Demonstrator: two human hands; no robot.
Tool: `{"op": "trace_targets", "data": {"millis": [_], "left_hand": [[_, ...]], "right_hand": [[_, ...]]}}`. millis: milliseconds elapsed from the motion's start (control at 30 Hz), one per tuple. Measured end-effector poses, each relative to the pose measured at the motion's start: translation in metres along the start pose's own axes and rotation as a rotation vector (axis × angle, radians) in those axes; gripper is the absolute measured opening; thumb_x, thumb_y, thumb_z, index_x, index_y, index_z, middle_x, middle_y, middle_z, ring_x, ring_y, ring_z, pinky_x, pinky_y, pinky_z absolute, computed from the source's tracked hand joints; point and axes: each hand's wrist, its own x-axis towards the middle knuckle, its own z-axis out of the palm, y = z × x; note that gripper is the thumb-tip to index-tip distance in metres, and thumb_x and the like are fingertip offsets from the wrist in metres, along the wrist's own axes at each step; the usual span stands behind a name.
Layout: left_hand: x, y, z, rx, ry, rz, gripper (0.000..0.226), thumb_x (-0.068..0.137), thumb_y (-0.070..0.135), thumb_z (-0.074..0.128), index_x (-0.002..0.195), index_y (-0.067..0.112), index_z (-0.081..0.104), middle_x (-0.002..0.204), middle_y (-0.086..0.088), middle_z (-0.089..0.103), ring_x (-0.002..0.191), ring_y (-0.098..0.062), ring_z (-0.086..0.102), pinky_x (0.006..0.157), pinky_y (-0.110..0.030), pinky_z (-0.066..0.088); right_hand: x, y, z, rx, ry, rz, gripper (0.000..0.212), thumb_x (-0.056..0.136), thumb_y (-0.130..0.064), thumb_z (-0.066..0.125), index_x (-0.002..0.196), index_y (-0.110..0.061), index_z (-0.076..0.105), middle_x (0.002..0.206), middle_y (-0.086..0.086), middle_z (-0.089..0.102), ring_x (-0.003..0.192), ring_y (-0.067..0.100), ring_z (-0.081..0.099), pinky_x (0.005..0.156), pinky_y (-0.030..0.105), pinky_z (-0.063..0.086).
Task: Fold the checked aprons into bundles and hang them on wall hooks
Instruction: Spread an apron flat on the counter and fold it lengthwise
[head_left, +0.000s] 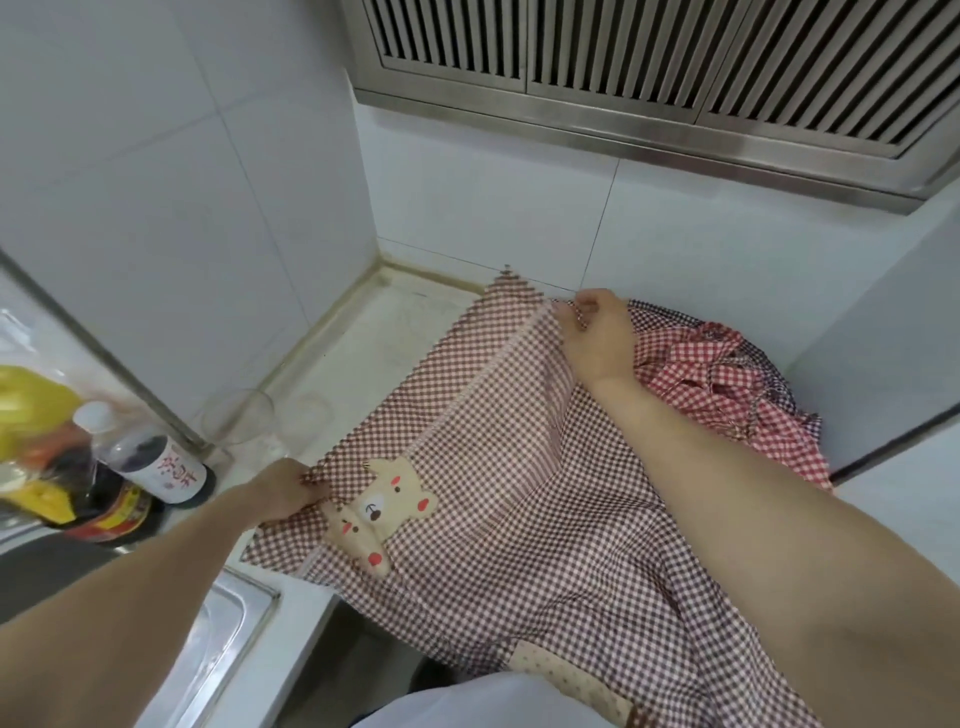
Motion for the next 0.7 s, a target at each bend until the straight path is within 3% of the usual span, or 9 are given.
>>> {"op": "trace_targets", "data": {"millis": [100, 200, 267, 333, 400, 467, 533, 600, 700], "left_hand": [[-0.001, -0.015, 0.010, 0.035, 0.140, -0.138, 0.040, 0.103, 0.028, 0.047, 0.118, -0.005, 0.063, 0.122, -0.021, 0.064, 0.110, -0.033, 0.062, 0.088, -0.033, 0.046], [0.000, -0.021, 0.020, 0.053, 0.183, -0.254, 0.039, 0.101, 0.021, 0.045, 0.128, -0.005, 0.052, 0.130, -0.022, 0.058, 0.116, -0.034, 0.058, 0.085, -0.032, 0.046], [-0.001, -0.012, 0.028, 0.046, 0.231, -0.307, 0.051, 0.095, 0.023, 0.052, 0.138, -0.002, 0.040, 0.136, -0.022, 0.051, 0.124, -0.036, 0.052, 0.097, -0.038, 0.045], [-0.007, 0.008, 0.035, 0.109, 0.379, -0.291, 0.057, 0.090, 0.023, 0.057, 0.140, 0.004, 0.037, 0.137, -0.020, 0.047, 0.126, -0.037, 0.046, 0.102, -0.045, 0.041], [-0.011, 0.030, 0.048, 0.167, 0.490, -0.092, 0.052, 0.086, 0.018, 0.057, 0.135, 0.006, 0.044, 0.133, -0.019, 0.047, 0.122, -0.036, 0.044, 0.101, -0.046, 0.040], [-0.015, 0.055, 0.066, 0.114, 0.487, 0.145, 0.049, 0.084, 0.016, 0.059, 0.131, 0.009, 0.049, 0.129, -0.017, 0.047, 0.118, -0.035, 0.047, 0.101, -0.046, 0.041], [-0.018, 0.080, 0.087, -0.008, 0.350, 0.345, 0.052, 0.085, 0.018, 0.063, 0.135, 0.015, 0.048, 0.133, -0.012, 0.042, 0.116, -0.031, 0.051, 0.104, -0.043, 0.043], [-0.021, 0.101, 0.106, -0.036, 0.175, 0.477, 0.062, 0.087, 0.025, 0.066, 0.144, 0.025, 0.041, 0.142, -0.008, 0.033, 0.127, -0.030, 0.046, 0.113, -0.042, 0.038], [-0.018, 0.129, 0.131, 0.138, -0.101, 0.472, 0.080, 0.090, 0.048, 0.061, 0.153, 0.047, 0.012, 0.164, -0.004, -0.002, 0.151, -0.035, 0.006, 0.121, -0.053, 0.018]], "right_hand": [[-0.033, -0.006, 0.031, -0.102, -0.127, -0.217, 0.029, 0.092, -0.029, 0.062, 0.118, -0.016, 0.061, 0.119, 0.005, 0.055, 0.113, 0.020, 0.052, 0.102, 0.042, 0.042], [-0.075, 0.010, 0.042, -0.216, -0.523, -0.298, 0.017, 0.092, -0.023, 0.063, 0.108, -0.019, 0.066, 0.113, 0.000, 0.055, 0.107, 0.016, 0.054, 0.100, 0.041, 0.047], [-0.101, 0.029, 0.040, -0.410, -0.740, -0.258, 0.028, 0.093, -0.029, 0.063, 0.120, -0.022, 0.064, 0.124, 0.000, 0.052, 0.118, 0.018, 0.049, 0.107, 0.039, 0.042], [-0.120, 0.048, 0.036, -0.554, -0.810, -0.230, 0.043, 0.093, -0.032, 0.060, 0.135, -0.024, 0.055, 0.135, 0.002, 0.045, 0.127, 0.021, 0.042, 0.112, 0.041, 0.037], [-0.130, 0.063, 0.028, -0.566, -0.789, -0.232, 0.048, 0.093, -0.029, 0.058, 0.140, -0.022, 0.050, 0.137, 0.003, 0.042, 0.130, 0.022, 0.039, 0.113, 0.040, 0.035], [-0.135, 0.075, 0.016, -0.504, -0.722, -0.232, 0.046, 0.093, -0.025, 0.058, 0.138, -0.019, 0.053, 0.135, 0.002, 0.044, 0.128, 0.020, 0.040, 0.112, 0.038, 0.036], [-0.139, 0.087, 0.001, -0.461, -0.609, -0.246, 0.039, 0.093, -0.023, 0.059, 0.131, -0.018, 0.058, 0.129, 0.000, 0.047, 0.123, 0.017, 0.043, 0.110, 0.037, 0.039], [-0.142, 0.100, -0.015, -0.459, -0.464, -0.264, 0.034, 0.089, -0.020, 0.063, 0.124, -0.017, 0.061, 0.123, -0.001, 0.050, 0.118, 0.017, 0.046, 0.107, 0.038, 0.042], [-0.142, 0.121, -0.049, -0.509, -0.195, -0.213, 0.040, 0.076, -0.008, 0.072, 0.115, -0.011, 0.063, 0.121, 0.008, 0.050, 0.115, 0.028, 0.048, 0.104, 0.047, 0.044]]}}
